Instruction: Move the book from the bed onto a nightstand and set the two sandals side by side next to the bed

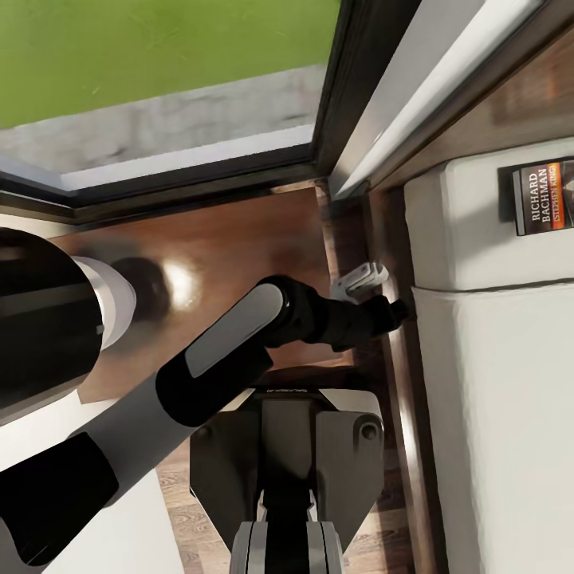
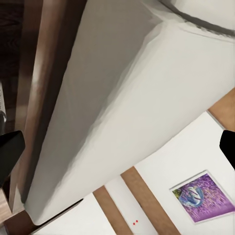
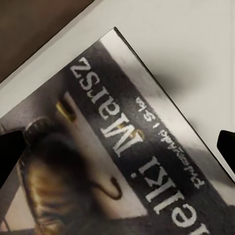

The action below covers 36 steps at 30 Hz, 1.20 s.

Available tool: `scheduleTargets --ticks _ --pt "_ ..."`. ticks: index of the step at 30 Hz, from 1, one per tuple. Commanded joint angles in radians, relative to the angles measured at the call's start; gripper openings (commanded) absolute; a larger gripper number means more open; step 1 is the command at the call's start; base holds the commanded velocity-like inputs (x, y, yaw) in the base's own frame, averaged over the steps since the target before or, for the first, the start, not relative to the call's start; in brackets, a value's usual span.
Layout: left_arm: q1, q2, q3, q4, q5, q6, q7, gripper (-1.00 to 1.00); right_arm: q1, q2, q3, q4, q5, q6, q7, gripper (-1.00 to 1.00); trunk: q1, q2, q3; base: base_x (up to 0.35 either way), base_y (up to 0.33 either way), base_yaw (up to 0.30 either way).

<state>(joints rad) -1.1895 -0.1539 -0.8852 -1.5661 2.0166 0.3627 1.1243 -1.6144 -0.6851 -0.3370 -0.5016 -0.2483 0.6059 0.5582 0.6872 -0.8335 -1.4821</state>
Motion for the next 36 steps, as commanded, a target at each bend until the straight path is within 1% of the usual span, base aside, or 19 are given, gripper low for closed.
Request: scheduleTargets --ticks 1,10,36 --pt "0.002 -0.001 0.001 0.0 0.0 0.009 0.005 1.0 0.001 0.001 -0.001 0.005 0.005 0.014 -0.002 1.0 0.0 -0.001 -0.001 0.0 0.0 0.001" --pt "0.011 -0.002 0.001 0.001 0.0 0.01 0.006 1.0 0.004 -0.001 -0.002 0.005 0.004 0.014 -0.002 1.0 0.0 -0.001 -0.001 0.0 0.0 0.0" --pt "0.013 -0.003 0.002 0.001 -0.001 0.01 0.005 1.0 0.008 -0.006 -0.002 0.006 -0.001 0.014 -0.001 1.0 0.0 -0.001 0.0 0.0 0.0 0.007"
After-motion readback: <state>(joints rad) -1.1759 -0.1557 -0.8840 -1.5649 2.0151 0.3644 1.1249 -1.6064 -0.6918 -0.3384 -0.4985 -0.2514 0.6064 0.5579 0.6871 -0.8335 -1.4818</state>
